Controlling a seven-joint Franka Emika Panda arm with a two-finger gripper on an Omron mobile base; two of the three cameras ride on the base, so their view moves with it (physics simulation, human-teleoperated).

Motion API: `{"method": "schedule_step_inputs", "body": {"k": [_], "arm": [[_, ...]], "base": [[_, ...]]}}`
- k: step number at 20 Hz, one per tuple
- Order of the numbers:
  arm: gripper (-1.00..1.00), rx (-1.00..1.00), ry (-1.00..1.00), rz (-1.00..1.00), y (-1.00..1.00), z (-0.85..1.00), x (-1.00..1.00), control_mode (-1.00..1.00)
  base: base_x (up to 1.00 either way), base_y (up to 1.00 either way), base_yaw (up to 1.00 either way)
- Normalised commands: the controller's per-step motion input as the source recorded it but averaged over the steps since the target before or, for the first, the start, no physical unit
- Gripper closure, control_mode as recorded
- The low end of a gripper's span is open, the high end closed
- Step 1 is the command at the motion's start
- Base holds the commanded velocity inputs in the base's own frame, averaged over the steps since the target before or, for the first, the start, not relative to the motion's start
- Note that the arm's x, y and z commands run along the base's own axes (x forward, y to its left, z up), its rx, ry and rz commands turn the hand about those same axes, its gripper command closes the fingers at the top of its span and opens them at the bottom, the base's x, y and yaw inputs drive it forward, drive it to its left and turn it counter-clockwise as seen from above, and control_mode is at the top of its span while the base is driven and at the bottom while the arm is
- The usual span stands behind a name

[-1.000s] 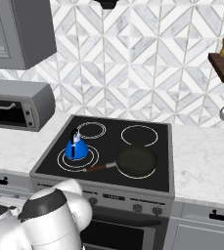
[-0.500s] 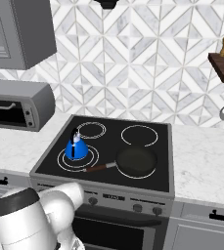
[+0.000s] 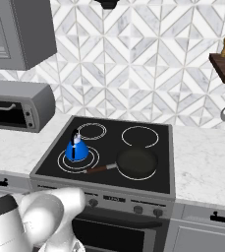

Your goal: Pick the kettle from the counter and place it on a stove burner. Then turn the burner on.

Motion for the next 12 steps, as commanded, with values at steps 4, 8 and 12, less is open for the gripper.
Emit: {"method": "schedule_step_inputs", "body": {"k": [4, 8, 12], "arm": [[-1.00, 0.00, 0.00, 0.15, -0.48, -0.21, 0.04, -1.00], [-1.00, 0.00, 0.00, 0.01, -0.13, -0.03, 0.17, -1.00], [-1.00, 0.00, 0.00, 0.01, -0.15, -0.05, 0.39, -1.00]], "base": [[0.00, 0.00, 0.00], [0.00, 0.00, 0.00], [0.00, 0.00, 0.00]]}}
